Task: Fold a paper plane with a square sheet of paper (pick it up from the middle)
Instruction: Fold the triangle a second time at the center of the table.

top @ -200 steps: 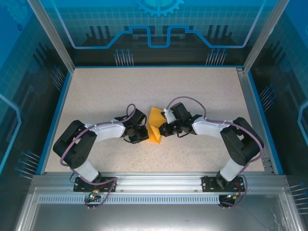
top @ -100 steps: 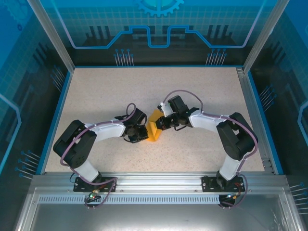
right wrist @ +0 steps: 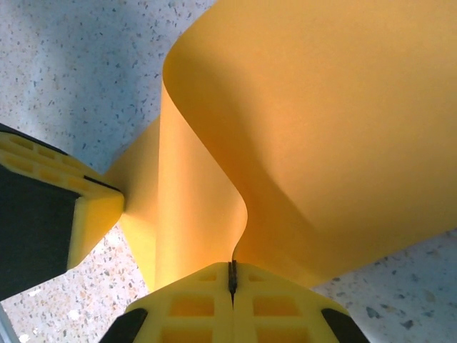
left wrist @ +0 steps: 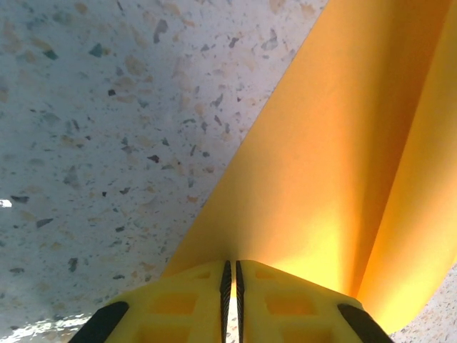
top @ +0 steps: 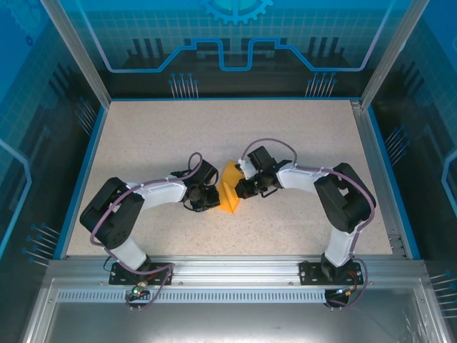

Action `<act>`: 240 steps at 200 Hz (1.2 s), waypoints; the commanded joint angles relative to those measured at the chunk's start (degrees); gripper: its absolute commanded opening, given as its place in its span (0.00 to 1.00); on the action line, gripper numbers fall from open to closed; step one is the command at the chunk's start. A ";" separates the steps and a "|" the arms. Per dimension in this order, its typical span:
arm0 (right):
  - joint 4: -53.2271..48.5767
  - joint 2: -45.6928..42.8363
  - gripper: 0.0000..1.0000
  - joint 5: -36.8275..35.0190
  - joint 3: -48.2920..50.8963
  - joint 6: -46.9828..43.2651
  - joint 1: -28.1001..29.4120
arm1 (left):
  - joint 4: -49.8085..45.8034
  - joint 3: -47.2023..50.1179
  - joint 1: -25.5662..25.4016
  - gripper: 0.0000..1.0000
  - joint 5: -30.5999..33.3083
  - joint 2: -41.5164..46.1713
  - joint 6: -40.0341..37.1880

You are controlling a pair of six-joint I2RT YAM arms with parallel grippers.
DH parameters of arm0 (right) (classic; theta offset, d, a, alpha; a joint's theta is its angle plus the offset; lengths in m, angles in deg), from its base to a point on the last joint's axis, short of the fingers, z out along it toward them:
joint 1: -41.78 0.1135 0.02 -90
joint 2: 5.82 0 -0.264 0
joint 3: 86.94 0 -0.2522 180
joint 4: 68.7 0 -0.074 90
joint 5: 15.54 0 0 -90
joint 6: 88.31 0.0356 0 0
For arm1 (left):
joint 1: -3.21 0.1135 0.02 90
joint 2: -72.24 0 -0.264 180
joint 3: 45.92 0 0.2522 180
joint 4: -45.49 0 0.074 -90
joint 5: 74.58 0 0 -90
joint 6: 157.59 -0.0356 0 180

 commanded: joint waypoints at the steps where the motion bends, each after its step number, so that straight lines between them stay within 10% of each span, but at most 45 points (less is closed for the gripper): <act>1: -2.22 1.74 0.03 -1.70 -1.95 -1.51 -0.50 | -2.30 -0.86 0.17 0.14 0.67 -1.44 -1.38; 240: -2.01 3.51 0.04 -3.52 -2.72 -2.69 -0.15 | -2.35 -0.68 -0.17 0.14 -0.13 -1.68 -1.91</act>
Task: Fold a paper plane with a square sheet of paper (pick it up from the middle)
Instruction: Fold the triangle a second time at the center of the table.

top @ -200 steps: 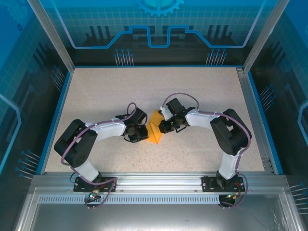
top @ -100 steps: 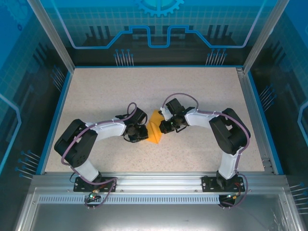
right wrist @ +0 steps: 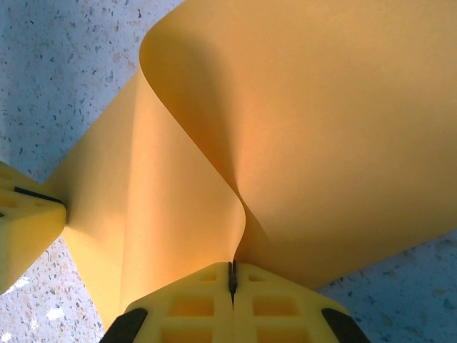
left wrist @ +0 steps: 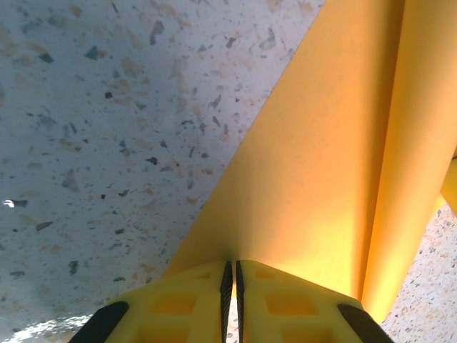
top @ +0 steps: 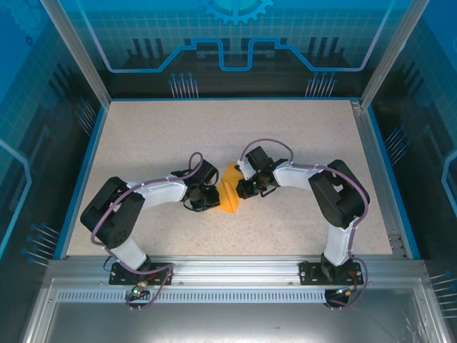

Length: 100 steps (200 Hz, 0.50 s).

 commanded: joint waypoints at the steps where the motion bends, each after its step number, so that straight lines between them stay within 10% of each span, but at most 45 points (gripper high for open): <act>1: -0.53 0.51 0.04 0.19 -0.99 -0.98 -0.21 | -1.93 -0.31 -0.17 0.14 -0.03 -1.37 -0.87; 100: -0.99 1.64 0.05 0.28 -1.59 -1.42 -0.23 | -1.93 -0.51 -0.35 0.14 -0.15 -1.87 -1.13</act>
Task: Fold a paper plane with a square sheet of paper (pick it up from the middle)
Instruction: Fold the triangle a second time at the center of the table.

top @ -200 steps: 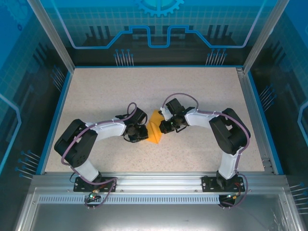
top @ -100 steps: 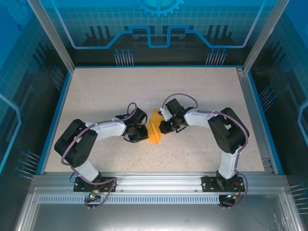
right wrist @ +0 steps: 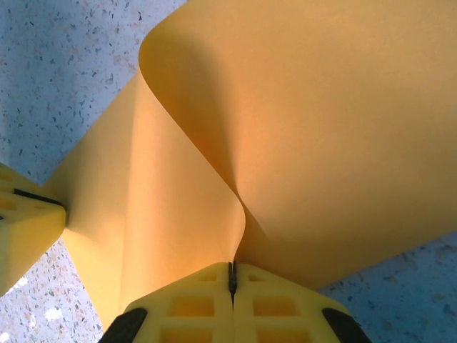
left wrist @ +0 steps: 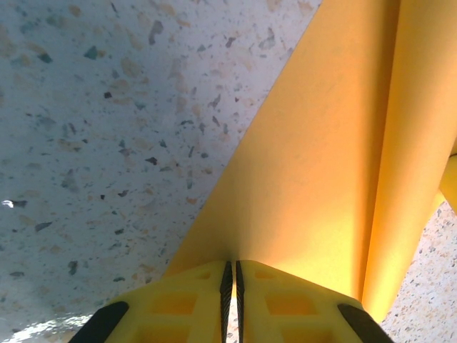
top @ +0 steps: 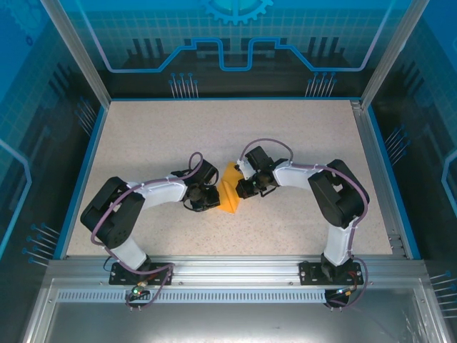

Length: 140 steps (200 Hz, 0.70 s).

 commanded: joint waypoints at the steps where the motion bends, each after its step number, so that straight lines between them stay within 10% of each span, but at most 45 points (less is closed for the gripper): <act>1: -0.98 1.29 0.05 0.24 -1.32 -1.18 -0.23 | -1.93 -0.50 -0.35 0.14 0.01 -1.81 -1.06; 140: -2.30 3.27 0.04 -2.32 0.12 -1.83 -0.41 | 7.46 0.35 2.76 0.16 -9.71 7.56 0.02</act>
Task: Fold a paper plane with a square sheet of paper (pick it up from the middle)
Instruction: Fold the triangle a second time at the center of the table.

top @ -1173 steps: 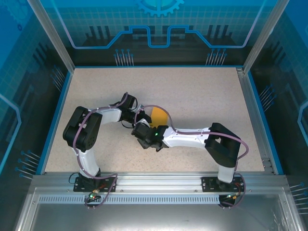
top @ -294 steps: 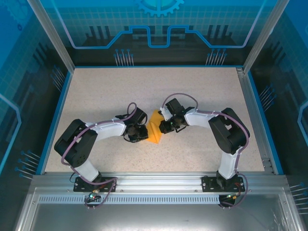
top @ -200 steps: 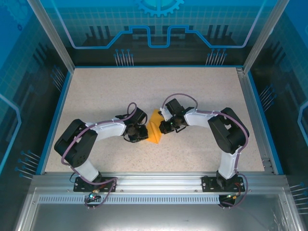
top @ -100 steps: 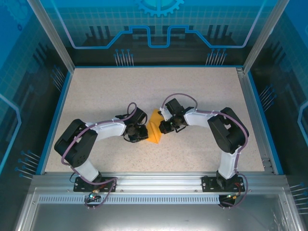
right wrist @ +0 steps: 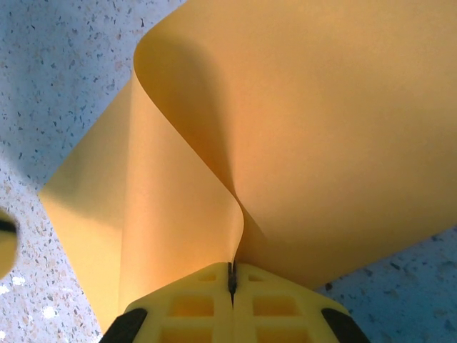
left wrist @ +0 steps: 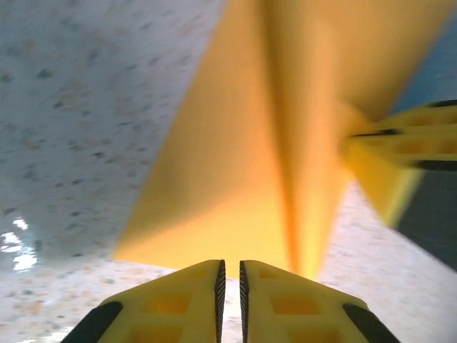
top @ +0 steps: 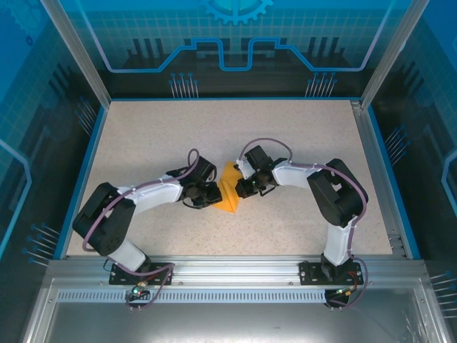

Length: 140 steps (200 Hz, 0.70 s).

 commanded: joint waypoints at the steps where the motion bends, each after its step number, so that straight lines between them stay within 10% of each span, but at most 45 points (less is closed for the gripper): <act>1: -2.10 2.46 0.04 -2.30 0.87 -1.00 -0.41 | 5.81 0.59 1.96 0.15 -6.59 2.11 0.27; 140: -1.60 2.19 0.04 -2.45 1.84 -0.26 -0.76 | 20.58 0.61 3.90 0.10 -13.35 -8.48 4.27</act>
